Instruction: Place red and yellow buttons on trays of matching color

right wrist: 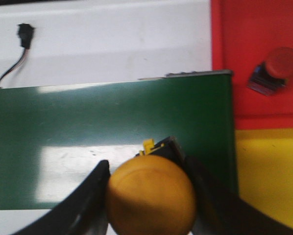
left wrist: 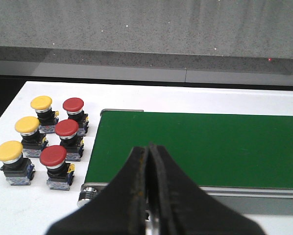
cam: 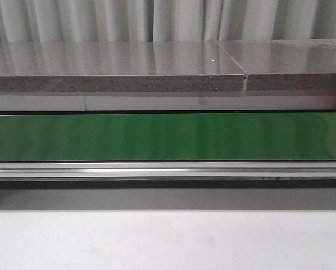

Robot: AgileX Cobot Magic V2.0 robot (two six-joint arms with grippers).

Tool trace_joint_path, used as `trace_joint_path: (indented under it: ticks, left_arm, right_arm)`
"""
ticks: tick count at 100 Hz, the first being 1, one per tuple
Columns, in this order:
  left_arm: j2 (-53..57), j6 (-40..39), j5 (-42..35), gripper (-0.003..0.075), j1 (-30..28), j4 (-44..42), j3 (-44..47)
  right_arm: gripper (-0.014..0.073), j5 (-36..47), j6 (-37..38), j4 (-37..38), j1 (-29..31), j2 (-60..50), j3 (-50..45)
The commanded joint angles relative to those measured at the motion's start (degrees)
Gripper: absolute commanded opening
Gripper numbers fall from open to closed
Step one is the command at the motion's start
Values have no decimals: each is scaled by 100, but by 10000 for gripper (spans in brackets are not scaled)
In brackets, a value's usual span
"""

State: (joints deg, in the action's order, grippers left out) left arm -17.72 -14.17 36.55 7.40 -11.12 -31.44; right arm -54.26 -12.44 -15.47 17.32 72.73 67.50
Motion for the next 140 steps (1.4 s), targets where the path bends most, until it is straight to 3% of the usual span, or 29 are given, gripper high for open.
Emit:
trace_joint_path:
  ticks: [1, 22, 55, 100, 140]
  left_arm:
    - [-56, -37, -430, -19, 31, -28, -153]
    - [-56, -37, -430, -19, 31, -28, -153]
    - [-56, -37, -430, -19, 31, -28, -153]
    - [-56, -37, -430, -19, 31, -28, -153]
    - [-56, -37, -430, -19, 31, -28, -153]
  right_arm:
    - [178, 147, -73, 27, 456, -135, 135]
    - [178, 385, -68, -85, 1187, 3, 135]
    - [178, 630, 7, -263, 1703, 957, 135]
    - [178, 712, 40, -293, 1860, 2198, 135]
    - [178, 1374, 40, -288, 1860, 2292, -413]
